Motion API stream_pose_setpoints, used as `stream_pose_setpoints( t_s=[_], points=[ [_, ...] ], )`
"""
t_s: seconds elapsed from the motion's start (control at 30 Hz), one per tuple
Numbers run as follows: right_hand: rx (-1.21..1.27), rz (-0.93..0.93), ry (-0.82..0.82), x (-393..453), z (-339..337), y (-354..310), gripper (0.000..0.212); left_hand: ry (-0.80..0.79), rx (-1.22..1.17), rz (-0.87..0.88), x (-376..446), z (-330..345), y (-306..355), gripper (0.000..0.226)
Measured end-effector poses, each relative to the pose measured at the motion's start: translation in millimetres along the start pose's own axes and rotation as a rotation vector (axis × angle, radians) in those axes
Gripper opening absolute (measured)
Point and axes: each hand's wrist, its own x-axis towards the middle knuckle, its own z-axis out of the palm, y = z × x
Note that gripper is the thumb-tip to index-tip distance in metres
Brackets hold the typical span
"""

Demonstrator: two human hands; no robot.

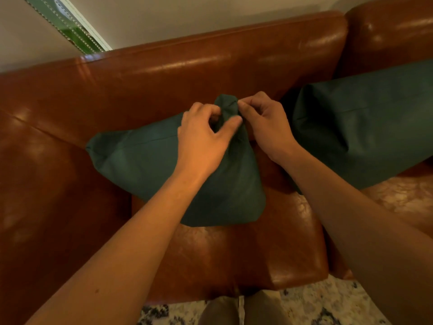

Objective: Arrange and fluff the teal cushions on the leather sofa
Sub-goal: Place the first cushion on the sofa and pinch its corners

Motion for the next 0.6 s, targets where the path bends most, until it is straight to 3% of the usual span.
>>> stream_pose_setpoints(
  t_s=[0.07, 0.23, 0.37, 0.43, 0.6],
  points=[
    [0.022, -0.015, -0.072, -2.1, -0.7, -3.2, 0.017, 0.016, 0.075, -0.01, -5.7, 6.6, 1.2, 0.039],
    [0.13, -0.015, -0.172, -9.1, -7.2, -0.3, 0.019, 0.204, 0.032, 0.013, -9.2, 8.9, -1.0, 0.015],
    [0.052, 0.042, -0.134, -1.9, -9.8, 11.2, 0.025, 0.183, -0.024, 0.076, -14.0, 8.0, -6.6, 0.015],
    [0.019, 0.083, -0.196, 2.8, -9.8, 12.1, 0.021, 0.157, -0.065, 0.099, -19.5, 7.1, -11.3, 0.015],
    [-0.075, 0.144, -0.321, 22.0, -9.3, -4.2, 0.051, 0.093, -0.048, 0.192, -33.7, 7.5, -22.4, 0.017]
  ],
)
